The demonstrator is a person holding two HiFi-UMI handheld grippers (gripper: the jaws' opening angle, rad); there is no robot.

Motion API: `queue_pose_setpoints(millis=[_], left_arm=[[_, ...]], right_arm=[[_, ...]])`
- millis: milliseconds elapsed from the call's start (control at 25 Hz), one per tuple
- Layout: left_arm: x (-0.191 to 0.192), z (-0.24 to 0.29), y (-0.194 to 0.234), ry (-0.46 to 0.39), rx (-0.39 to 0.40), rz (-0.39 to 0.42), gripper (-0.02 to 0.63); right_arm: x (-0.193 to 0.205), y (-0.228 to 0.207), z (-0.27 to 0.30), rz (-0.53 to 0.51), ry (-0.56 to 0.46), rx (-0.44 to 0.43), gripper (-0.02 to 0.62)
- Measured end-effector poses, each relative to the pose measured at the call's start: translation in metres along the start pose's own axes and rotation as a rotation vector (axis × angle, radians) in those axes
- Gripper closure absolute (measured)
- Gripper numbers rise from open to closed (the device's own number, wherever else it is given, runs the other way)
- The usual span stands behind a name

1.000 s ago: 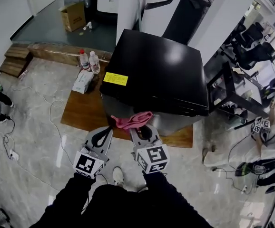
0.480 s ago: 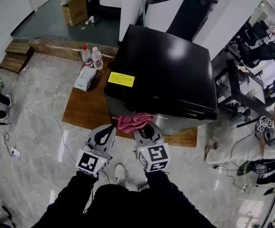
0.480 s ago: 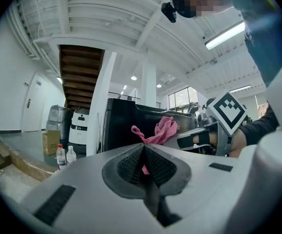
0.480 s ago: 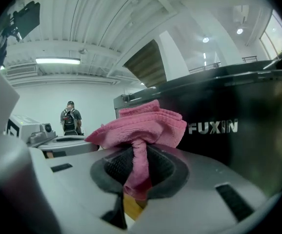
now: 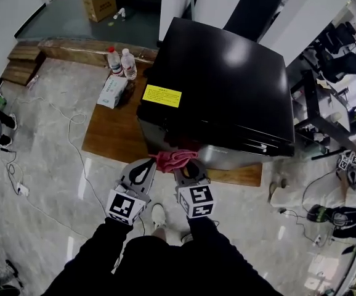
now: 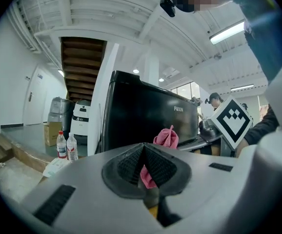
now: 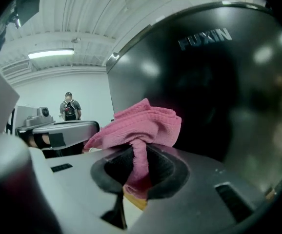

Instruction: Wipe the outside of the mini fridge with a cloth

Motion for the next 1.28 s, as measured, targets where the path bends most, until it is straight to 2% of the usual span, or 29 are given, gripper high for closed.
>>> queue_pose_setpoints(millis=[840,1040,1160,1280], left_arm=[[0.140,0.013,0.006,0.206,-0.012,-0.026,0.600],[0.155,0.008,0.008,0.224,-0.033,-0.058,0.600],[0.156,0.004,0.009,0.221,-0.050,-0.106,0.600],[0.155,0.002,0.010,0.219,-0.059,-0.118,0.600]], right_arm=[[0.150,-0.021,0.055,0.099,0.240,-0.001,0.528],[0.191,-0.026,0.069,0.149,0.310,-0.010,0.528],[0.208,-0.028,0.075,0.141,0.341,-0.013,0.528],[0.219,-0.028,0.080,0.114,0.366,-0.017,0.528]])
Point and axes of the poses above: the fingertips, and each gripper's own axes: z forward along the fingers, y to its left, x out of its underside, the point moved 1 cm from there along -z, backward along the fingers, and after that the axes turned 5 degrees about -y, right-handed, at the moved point
